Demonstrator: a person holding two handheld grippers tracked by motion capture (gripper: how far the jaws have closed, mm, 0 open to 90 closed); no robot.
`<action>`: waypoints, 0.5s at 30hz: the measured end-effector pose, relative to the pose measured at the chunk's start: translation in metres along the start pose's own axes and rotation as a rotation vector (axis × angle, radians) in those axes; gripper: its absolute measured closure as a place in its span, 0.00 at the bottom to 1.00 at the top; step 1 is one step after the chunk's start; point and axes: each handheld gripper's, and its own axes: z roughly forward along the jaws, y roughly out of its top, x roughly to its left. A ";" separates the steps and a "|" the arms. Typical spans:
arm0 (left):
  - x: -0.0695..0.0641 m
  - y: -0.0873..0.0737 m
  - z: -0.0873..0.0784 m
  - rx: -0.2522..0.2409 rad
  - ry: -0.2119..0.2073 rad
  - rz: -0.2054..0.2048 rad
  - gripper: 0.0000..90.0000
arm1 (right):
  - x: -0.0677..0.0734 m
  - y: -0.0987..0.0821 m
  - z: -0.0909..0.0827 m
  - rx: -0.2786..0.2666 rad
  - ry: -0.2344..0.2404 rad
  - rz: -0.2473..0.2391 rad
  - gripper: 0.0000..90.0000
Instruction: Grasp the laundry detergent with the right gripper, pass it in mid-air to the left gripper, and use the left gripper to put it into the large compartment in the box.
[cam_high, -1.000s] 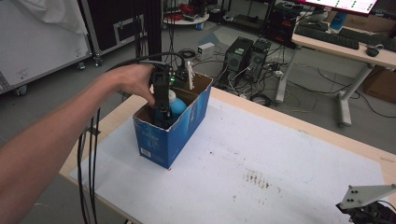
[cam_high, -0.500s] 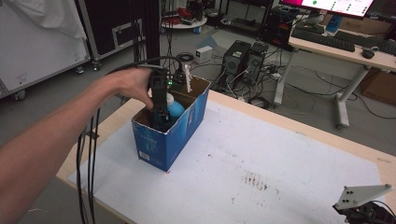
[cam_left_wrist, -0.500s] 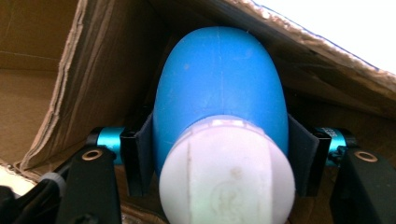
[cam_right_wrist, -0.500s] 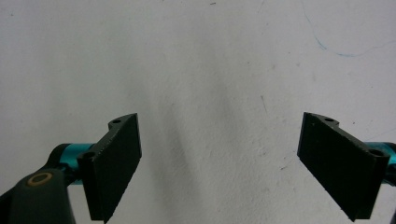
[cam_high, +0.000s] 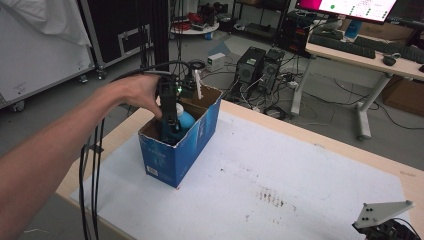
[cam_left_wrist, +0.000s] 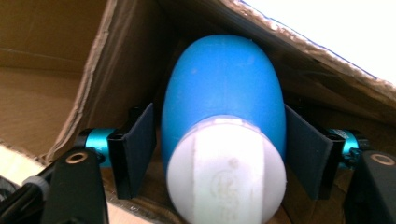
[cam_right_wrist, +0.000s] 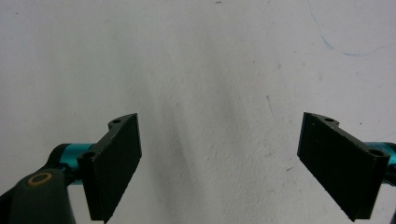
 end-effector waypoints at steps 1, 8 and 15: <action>0.000 0.000 0.000 0.002 0.002 -0.001 0.32 | 0.000 0.000 0.000 -0.001 0.000 -0.001 0.14; -0.002 0.004 -0.007 0.013 0.013 -0.003 0.27 | 0.000 -0.001 -0.002 0.000 -0.002 -0.002 0.14; -0.007 0.013 -0.022 0.016 0.040 0.008 0.22 | 0.000 -0.001 -0.001 0.000 0.002 0.000 0.14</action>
